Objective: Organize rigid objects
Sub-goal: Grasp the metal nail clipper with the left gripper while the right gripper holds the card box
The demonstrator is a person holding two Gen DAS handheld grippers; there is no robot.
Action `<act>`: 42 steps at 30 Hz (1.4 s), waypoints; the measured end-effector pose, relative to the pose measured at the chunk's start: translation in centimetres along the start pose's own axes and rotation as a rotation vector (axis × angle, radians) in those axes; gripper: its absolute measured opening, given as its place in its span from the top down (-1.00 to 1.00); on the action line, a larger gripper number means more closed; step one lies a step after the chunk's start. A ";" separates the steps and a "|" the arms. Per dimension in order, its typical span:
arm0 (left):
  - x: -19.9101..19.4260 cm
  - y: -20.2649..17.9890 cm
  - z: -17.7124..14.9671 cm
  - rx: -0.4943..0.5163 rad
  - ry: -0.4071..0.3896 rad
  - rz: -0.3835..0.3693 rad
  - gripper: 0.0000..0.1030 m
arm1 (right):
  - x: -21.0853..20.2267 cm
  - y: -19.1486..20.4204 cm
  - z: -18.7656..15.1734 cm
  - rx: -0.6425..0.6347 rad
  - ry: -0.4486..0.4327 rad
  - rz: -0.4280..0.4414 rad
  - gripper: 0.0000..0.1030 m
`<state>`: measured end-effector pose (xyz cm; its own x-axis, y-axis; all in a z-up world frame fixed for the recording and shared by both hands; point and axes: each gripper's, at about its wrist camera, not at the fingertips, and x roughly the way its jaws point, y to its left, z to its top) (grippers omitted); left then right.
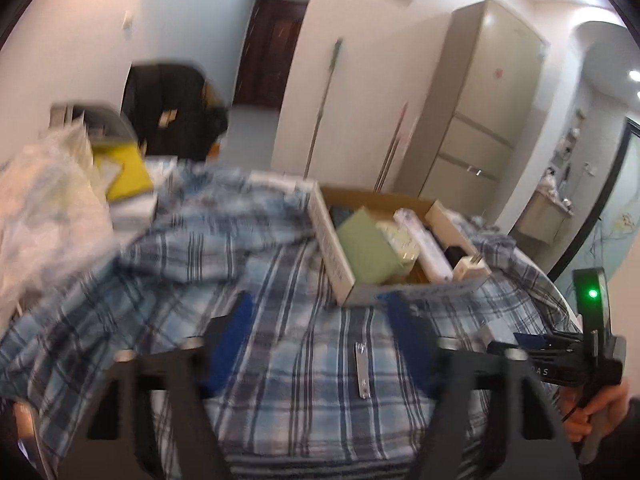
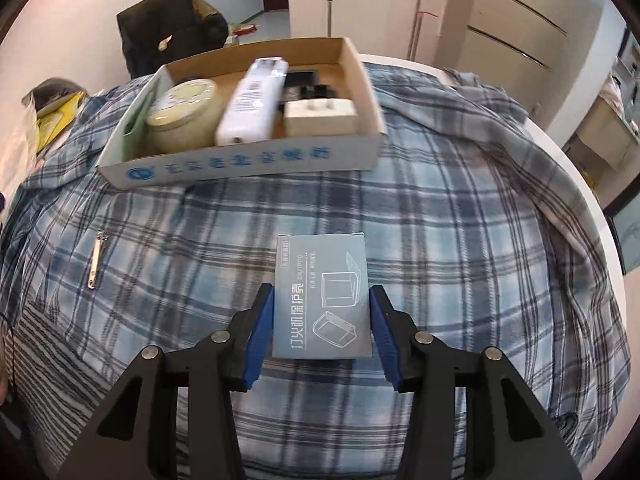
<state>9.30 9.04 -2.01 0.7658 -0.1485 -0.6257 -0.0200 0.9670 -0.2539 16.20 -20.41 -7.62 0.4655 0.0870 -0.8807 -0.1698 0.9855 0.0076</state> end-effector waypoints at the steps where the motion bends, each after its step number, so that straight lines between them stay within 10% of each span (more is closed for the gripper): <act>1: 0.6 0.0 0.1 -0.015 0.052 -0.005 0.29 | 0.0 -0.3 0.1 0.003 -0.003 0.003 0.11; 4: 2.0 -0.3 0.2 -0.037 0.177 -0.072 0.72 | -0.1 -1.0 0.3 0.000 -0.034 -0.001 0.11; 20: 8.6 -5.3 -0.2 0.057 0.474 0.012 0.90 | -1.0 -3.1 -0.3 0.037 -0.097 0.110 0.11; 42: 10.9 -6.1 -0.4 0.155 0.518 0.124 0.90 | -1.3 -2.7 -0.7 0.016 -0.079 0.183 0.10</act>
<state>17.54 1.45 -7.57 0.3467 -0.0763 -0.9349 0.0353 0.9970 -0.0682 15.42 -23.34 -6.81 0.4950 0.2757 -0.8240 -0.2446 0.9542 0.1723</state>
